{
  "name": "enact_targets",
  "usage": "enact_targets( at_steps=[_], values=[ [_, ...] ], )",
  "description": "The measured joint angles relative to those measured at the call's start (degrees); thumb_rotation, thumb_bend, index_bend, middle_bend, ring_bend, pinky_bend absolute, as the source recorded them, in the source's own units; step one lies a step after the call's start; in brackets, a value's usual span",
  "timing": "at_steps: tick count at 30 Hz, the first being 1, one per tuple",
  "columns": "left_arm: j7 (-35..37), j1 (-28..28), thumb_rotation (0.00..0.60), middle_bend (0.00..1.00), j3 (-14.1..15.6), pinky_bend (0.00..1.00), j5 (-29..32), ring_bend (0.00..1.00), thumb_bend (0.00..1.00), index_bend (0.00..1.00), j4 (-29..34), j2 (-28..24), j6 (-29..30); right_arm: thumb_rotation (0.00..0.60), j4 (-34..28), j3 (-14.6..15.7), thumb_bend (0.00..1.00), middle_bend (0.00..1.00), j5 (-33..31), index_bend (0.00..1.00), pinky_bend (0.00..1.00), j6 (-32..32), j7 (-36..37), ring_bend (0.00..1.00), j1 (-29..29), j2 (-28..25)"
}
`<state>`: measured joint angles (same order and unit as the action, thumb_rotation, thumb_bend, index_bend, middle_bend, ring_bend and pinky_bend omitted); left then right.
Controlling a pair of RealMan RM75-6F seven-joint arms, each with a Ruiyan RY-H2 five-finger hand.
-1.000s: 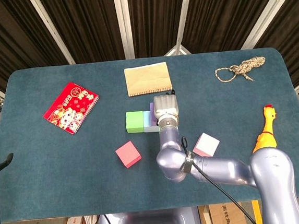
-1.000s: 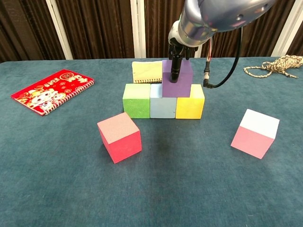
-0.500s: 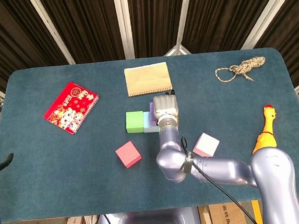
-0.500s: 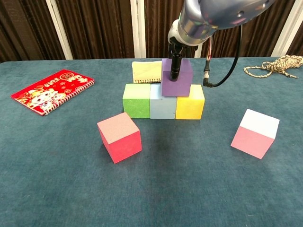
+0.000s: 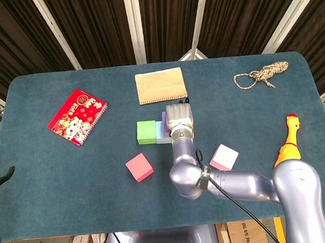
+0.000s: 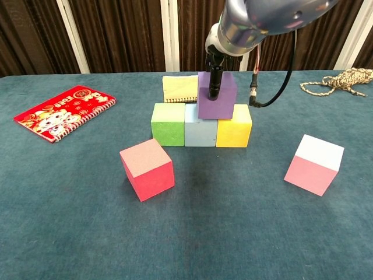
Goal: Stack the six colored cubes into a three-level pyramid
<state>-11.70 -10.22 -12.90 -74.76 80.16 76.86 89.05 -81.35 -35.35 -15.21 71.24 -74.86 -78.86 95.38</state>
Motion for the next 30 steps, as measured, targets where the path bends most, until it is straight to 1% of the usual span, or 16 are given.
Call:
enact_targets(
  at_steps=[30],
  values=[
    [0.02,0.08,0.6,0.01,0.04,0.03,-0.18,0.0,0.2,0.15,0.21,-0.01,0.29,0.6,-0.45,0.49,0.35,0.3,0.95,0.29,0.0,0.57,1.26,0.12,0.48,0.4]
  ],
)
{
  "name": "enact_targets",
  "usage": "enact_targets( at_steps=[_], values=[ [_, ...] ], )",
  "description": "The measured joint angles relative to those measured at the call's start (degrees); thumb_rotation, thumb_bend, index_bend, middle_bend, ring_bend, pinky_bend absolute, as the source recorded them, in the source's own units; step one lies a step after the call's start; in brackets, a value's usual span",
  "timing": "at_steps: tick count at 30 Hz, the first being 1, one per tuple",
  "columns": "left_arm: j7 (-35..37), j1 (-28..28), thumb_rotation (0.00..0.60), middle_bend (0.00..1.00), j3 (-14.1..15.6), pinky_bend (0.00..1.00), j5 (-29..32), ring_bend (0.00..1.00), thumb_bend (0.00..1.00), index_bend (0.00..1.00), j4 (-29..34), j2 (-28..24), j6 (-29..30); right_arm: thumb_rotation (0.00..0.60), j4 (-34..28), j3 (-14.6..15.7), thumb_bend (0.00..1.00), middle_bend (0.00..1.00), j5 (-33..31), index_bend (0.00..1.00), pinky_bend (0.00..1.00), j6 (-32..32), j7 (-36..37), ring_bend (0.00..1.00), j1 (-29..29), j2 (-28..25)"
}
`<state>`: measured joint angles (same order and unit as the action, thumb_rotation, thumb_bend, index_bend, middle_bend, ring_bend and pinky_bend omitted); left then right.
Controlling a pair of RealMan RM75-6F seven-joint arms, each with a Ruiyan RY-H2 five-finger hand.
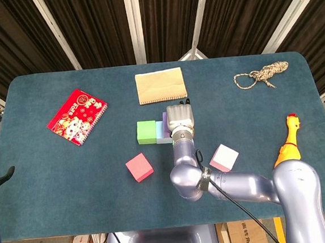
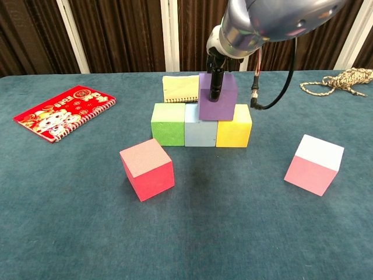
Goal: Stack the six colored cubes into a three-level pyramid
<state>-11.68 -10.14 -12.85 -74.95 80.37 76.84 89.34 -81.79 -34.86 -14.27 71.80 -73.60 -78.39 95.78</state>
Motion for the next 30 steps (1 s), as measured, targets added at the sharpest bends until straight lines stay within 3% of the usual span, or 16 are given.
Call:
enact_targets(
  at_steps=[30],
  values=[
    [-0.41,-0.11,0.6,0.01,0.06,0.03,0.07,0.0,0.2,0.15,-0.25,0.27,-0.15,0.6,0.03,0.03,0.35,0.3,-0.13,0.29,0.0,0.19,-0.36,0.12,0.21,-0.05]
  ],
)
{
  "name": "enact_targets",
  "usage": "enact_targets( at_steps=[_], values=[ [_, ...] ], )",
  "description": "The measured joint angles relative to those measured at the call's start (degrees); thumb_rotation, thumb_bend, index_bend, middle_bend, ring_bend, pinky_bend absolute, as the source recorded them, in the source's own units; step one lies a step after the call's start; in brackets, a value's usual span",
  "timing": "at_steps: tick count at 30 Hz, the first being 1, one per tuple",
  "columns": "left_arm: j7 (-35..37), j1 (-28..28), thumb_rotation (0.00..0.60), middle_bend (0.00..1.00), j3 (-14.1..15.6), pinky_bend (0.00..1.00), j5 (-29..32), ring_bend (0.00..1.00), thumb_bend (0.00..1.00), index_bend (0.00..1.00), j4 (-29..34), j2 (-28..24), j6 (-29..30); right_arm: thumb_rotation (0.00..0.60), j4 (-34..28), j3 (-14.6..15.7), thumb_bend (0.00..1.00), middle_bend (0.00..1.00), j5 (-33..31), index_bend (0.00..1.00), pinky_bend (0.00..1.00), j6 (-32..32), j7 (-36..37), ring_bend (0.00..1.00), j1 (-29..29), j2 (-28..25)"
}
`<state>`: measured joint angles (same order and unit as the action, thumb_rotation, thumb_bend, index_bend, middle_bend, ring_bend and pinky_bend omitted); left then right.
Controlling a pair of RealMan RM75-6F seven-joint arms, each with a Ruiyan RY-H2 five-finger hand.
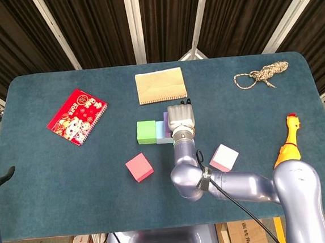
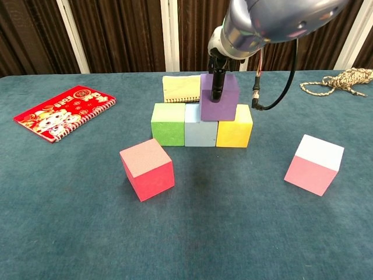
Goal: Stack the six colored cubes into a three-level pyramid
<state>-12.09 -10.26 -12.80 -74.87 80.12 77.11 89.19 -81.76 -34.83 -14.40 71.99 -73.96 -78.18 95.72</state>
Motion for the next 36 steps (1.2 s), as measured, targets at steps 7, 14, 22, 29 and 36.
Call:
enact_targets(
  at_steps=[7,14,22,29,36],
  values=[
    [-0.05,-0.01,0.6,0.01,0.03,0.03,-0.05,0.0,0.2,0.15,0.0,0.04,0.01,0.6,-0.33,-0.05,0.36,0.3,0.08,0.29,0.0,0.39,-0.02,0.12,-0.05,-0.03],
    [-0.04,0.0,0.6,0.01,0.02,0.03,-0.01,0.0,0.2,0.15,0.01,0.01,0.0,0.6,-0.27,0.05,0.36,0.3,0.05,0.29,0.0,0.43,-0.05,0.11,0.05,0.1],
    [-0.14,-0.01,0.6,0.01,0.04,0.03,-0.04,0.0,0.2,0.15,0.01,0.05,0.02,0.6,-0.06,0.09,0.35,0.3,0.08,0.29,0.0,0.19,0.01,0.11,0.24,0.21],
    [-0.23,-0.01,0.6,0.01,0.05,0.03,-0.01,0.0,0.2,0.15,-0.02,0.09,0.01,0.6,0.0,0.09,0.36,0.29,-0.12,0.25,0.0,0.08,-0.21,0.09,0.34,0.17],
    [-0.23,-0.03,0.6,0.01,0.03,0.03,0.04,0.0,0.2,0.15,-0.06,0.12,-0.06,0.6,-0.24,0.01,0.35,0.26,-0.42,0.24,0.0,-0.03,-0.62,0.07,0.28,0.11]
  ],
)
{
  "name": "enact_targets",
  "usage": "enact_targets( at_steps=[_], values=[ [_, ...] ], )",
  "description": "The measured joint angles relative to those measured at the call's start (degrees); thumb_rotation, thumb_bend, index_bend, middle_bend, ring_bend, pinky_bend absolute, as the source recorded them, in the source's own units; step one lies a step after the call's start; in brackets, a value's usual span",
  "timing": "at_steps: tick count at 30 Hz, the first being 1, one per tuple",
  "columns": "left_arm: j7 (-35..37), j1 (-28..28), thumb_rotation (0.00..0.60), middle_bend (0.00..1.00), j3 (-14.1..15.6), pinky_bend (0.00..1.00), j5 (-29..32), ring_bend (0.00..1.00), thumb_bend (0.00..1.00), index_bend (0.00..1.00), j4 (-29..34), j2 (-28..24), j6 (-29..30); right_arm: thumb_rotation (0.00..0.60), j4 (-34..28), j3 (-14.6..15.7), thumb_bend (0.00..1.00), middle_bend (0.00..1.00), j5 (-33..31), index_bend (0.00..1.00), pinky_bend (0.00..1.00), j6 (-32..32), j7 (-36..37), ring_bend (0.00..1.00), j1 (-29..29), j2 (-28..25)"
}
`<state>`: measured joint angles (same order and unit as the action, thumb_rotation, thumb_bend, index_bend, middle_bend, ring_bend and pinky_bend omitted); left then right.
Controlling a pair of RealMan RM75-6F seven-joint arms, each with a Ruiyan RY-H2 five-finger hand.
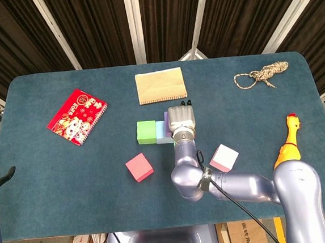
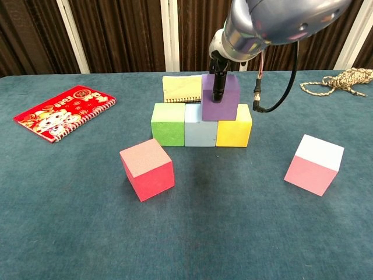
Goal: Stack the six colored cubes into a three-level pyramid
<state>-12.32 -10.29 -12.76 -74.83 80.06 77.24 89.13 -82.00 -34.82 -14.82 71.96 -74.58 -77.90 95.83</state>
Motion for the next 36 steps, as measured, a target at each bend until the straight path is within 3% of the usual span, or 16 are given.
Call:
enact_targets(
  at_steps=[36],
  values=[
    [0.06,-0.02,0.6,0.01,-0.04,0.03,0.09,0.0,0.2,0.15,-0.15,0.08,-0.03,0.6,-1.65,-1.58,0.35,0.21,-3.42,0.15,0.0,0.86,-1.8,0.02,-0.29,-0.99]
  ],
)
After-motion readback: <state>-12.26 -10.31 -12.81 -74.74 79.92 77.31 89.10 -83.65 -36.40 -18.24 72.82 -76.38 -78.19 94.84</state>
